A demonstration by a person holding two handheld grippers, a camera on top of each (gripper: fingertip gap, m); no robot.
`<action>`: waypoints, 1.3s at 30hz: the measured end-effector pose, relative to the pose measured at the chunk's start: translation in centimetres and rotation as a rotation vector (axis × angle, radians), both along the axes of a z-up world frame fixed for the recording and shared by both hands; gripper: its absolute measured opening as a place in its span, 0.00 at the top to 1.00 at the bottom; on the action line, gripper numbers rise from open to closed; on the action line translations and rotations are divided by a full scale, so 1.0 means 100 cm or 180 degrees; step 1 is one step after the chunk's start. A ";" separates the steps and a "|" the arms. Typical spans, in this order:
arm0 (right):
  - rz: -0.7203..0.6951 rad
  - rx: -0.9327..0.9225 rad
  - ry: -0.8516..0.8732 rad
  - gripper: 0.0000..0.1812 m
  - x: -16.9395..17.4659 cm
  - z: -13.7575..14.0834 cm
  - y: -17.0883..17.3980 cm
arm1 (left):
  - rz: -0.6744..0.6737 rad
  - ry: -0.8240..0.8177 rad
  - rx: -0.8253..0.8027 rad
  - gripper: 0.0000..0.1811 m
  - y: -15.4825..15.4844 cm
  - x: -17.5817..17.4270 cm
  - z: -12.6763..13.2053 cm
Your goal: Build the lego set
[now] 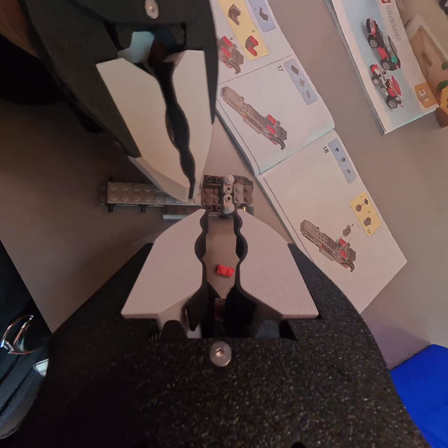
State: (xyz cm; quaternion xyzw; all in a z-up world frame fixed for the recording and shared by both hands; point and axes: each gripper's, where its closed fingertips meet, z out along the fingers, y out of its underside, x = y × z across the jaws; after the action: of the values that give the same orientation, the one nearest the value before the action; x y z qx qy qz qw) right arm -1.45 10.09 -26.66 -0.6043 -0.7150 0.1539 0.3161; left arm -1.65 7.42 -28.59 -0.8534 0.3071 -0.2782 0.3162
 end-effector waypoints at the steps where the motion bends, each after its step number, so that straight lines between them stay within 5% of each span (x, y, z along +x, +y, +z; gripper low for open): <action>1: -0.0033 -0.0112 0.0028 0.89 0.004 0.003 0.003 | 0.0008 0.0010 0.0011 0.99 0.000 0.000 0.000; 9: -0.0627 -0.0809 -0.0576 0.88 0.059 -0.023 0.025 | 0.0046 0.0046 0.0044 0.99 0.002 -0.001 0.000; 27: -0.1477 -0.0918 -0.0826 0.88 0.058 -0.036 0.015 | 0.0128 -0.0177 0.0239 0.99 0.002 -0.005 0.014; 33: -0.1255 -0.0771 -0.0746 0.91 0.052 -0.037 0.018 | 0.0093 -0.0168 0.0171 0.99 0.001 -0.004 0.011; 39: -0.0331 -0.0519 -0.0471 0.91 0.029 -0.017 0.006 | 0.0085 -0.0163 0.0105 0.99 0.001 -0.004 0.009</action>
State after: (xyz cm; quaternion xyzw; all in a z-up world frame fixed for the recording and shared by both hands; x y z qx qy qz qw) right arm 1.40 10.72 -28.34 -0.6740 -0.6891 0.1499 0.2198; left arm -2.07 7.51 -27.70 -0.8447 0.2920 -0.2906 0.3417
